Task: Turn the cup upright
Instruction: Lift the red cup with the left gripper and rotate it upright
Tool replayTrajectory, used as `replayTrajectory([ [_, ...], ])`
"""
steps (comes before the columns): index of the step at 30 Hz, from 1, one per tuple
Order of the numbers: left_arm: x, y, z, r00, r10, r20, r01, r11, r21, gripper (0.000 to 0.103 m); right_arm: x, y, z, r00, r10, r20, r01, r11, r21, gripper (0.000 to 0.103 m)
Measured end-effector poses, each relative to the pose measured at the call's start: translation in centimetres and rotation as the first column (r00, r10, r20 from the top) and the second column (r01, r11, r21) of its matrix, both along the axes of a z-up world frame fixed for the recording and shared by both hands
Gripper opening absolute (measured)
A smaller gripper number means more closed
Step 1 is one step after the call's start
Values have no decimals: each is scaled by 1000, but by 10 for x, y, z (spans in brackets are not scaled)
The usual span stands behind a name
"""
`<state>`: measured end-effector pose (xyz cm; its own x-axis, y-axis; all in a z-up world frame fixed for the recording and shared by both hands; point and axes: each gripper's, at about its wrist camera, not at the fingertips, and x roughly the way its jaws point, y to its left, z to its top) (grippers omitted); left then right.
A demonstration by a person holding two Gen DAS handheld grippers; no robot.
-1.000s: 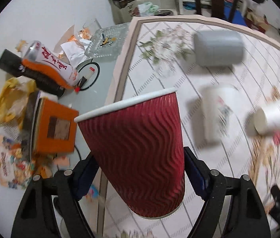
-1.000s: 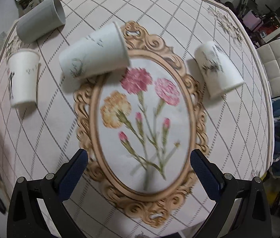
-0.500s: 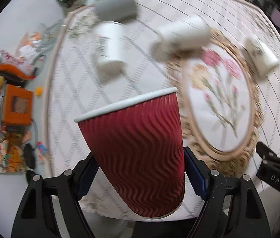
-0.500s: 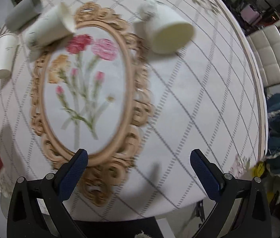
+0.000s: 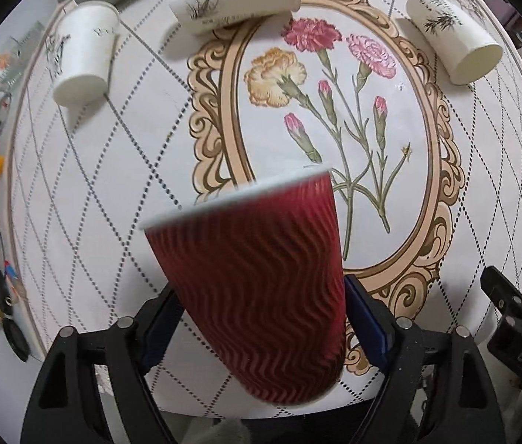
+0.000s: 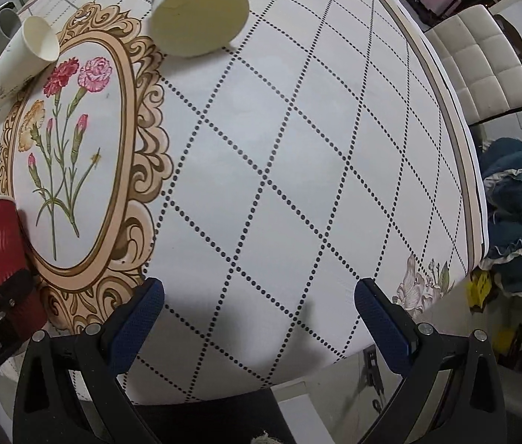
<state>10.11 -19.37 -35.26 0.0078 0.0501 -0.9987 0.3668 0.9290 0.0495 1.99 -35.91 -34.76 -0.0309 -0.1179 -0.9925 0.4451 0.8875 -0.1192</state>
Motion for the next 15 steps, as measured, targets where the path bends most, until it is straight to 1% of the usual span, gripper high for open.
replayTrajectory([
  [3, 3, 2, -4, 1000, 14, -10, -15, 1000, -12, 101, -2, -11, -4, 1000, 4, 4, -4, 1000, 0, 103],
  [6, 4, 6, -6, 999, 29, -16, -29, 999, -15, 101, -2, -18, -5, 1000, 8, 5, -8, 1000, 0, 103],
  [9, 9, 14, -8, 999, 41, -23, -42, 999, -22, 101, -2, -14, -3, 1000, 7, 5, -7, 1000, -1, 103],
  [10, 8, 23, -10, 999, 44, -22, -45, 999, -24, 101, 0, -14, -2, 1000, 7, 5, -7, 1000, -1, 103],
  [15, 7, 32, -7, 998, 64, -17, -64, 997, -39, 101, 3, -8, -1, 1000, 11, 8, -11, 1000, -3, 103],
])
